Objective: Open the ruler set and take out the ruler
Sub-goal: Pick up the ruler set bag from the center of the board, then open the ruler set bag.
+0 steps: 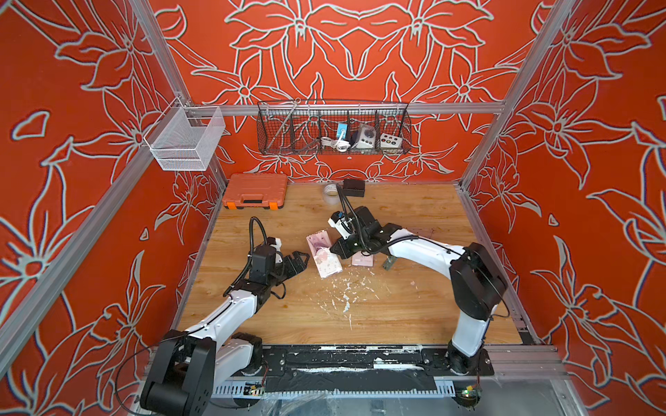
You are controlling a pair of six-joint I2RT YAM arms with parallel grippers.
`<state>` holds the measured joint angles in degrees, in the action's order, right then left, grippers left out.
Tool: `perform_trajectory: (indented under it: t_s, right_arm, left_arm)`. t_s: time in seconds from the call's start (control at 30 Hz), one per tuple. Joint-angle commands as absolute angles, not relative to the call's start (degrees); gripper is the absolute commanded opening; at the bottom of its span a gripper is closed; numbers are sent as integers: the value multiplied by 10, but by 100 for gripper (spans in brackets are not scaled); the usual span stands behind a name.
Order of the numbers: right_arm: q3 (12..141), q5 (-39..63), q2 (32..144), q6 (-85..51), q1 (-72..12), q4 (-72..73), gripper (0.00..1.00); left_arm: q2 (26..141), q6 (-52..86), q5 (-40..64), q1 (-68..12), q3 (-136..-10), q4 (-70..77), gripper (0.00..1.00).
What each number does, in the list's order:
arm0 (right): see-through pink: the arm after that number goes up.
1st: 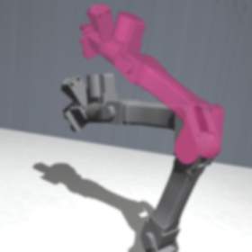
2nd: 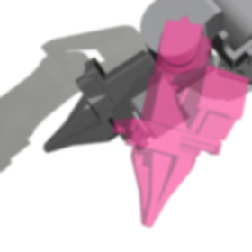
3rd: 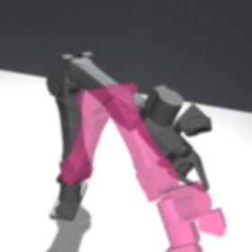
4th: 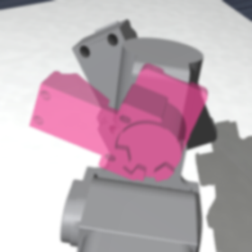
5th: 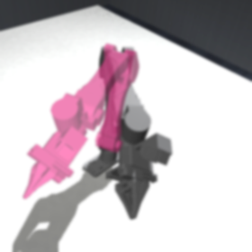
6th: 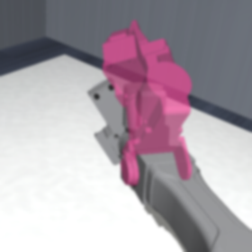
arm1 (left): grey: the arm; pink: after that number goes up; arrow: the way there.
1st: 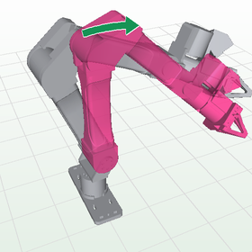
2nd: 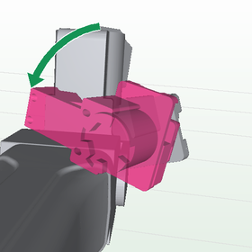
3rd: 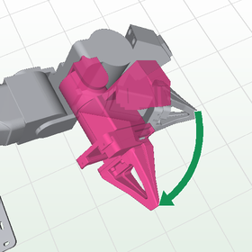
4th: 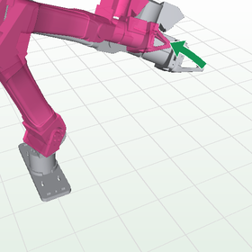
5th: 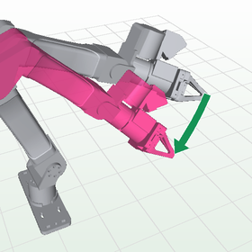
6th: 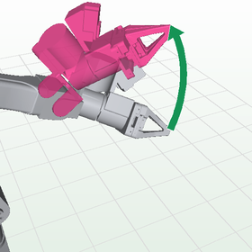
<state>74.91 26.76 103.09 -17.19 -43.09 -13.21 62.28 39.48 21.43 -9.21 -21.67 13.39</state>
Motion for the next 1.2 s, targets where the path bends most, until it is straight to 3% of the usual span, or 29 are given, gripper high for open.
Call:
perform_trajectory:
  t_s: [0.0, 0.07, 0.2, 0.4, 0.6, 0.73, 1.17]
  right_arm:
    - [733, 325, 1000, -208, -431, -87, 0]
    - [731, 335, 991, -217, -431, -78, 0]
    - [724, 359, 977, -239, -432, -49, 0]
    - [724, 341, 980, -247, -432, -47, 0]
    - [722, 321, 996, -279, -432, -34, 0]
    - [712, 297, 998, -309, -416, -33, 0]
    - [653, 402, 1018, -412, -339, 82, 0]
  left_arm:
    - [617, 417, 324, -90, -212, 253, 91]
    - [612, 425, 337, -92, -211, 278, 88]
    - [616, 413, 347, -99, -229, 267, 72]
    - [613, 415, 348, -103, -226, 286, 25]
    - [631, 423, 358, -112, -233, 303, 0]
    - [624, 414, 338, -114, -234, 288, 0]
    - [585, 353, 292, -114, -221, 231, 0]
